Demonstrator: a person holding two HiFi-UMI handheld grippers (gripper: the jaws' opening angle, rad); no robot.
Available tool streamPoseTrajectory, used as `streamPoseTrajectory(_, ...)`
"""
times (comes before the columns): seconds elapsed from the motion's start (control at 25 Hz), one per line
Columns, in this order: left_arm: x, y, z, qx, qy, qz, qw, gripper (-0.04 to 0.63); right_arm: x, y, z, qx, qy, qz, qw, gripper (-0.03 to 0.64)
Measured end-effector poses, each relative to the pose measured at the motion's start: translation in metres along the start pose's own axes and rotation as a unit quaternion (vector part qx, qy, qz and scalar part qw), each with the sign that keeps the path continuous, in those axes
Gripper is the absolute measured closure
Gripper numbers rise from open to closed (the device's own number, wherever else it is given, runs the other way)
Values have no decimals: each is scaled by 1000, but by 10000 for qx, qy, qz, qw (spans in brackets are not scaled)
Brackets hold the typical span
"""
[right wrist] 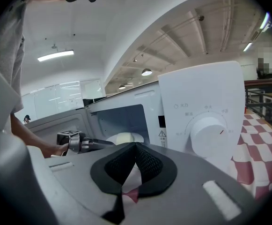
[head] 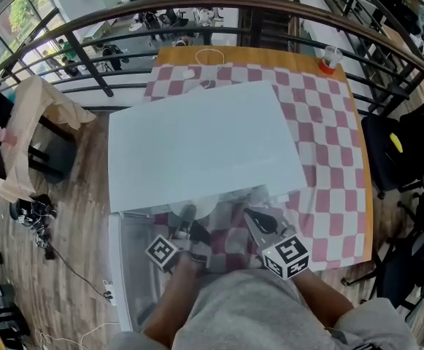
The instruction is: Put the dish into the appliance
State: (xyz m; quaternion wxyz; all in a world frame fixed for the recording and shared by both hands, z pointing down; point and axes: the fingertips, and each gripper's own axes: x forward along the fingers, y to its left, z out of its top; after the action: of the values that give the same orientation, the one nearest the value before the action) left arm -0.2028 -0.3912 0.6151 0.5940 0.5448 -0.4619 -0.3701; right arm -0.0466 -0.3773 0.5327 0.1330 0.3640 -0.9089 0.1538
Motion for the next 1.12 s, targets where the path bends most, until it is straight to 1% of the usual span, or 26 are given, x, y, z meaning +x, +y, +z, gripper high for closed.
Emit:
streamPoseTrajectory(0.08,3,4,0,-120,-17,70,9999,563,0,0,0,18,17,-2,10000,620)
streamPoseTrajectory(0.16,2,11,-1,-159,-38,195,9997,563,-1,0,-1,14,30,11,10000,620)
streamPoseTrajectory(0.36,3,24,0,-91,-25,439,9990,569,-3,0,0,-8,19,-22,10000,620)
streamPoseTrajectory(0.48,5,28,1,-26,-25,485,9988,568,-2,3,0,-52,18,12,10000,620)
streamPoseTrajectory(0.56,6,26,1,155,-15,583,9982,566,-2,5,0,-75,5,35,10000,620)
streamPoseTrajectory(0.6,6,26,1,304,-3,653,9974,563,-3,6,0,-82,1,41,10000,620)
streamPoseTrajectory(0.76,5,23,1,1019,88,905,9906,537,-6,10,2,-121,-24,47,9999,620)
streamPoseTrajectory(0.8,4,22,2,1169,110,957,9885,517,-7,10,2,-146,-19,48,9999,620)
streamPoseTrajectory(0.92,3,21,1,1399,196,989,9850,492,-11,10,2,-219,-26,32,9998,620)
streamPoseTrajectory(1.0,3,20,0,1557,270,987,9825,445,-14,10,2,-253,-58,10,9997,620)
streamPoseTrajectory(1.08,1,20,0,1785,344,1038,9778,378,-16,11,3,-286,-87,8,9996,620)
streamPoseTrajectory(1.12,0,19,-1,1907,380,1066,9751,368,-17,11,2,-302,-93,15,9995,620)
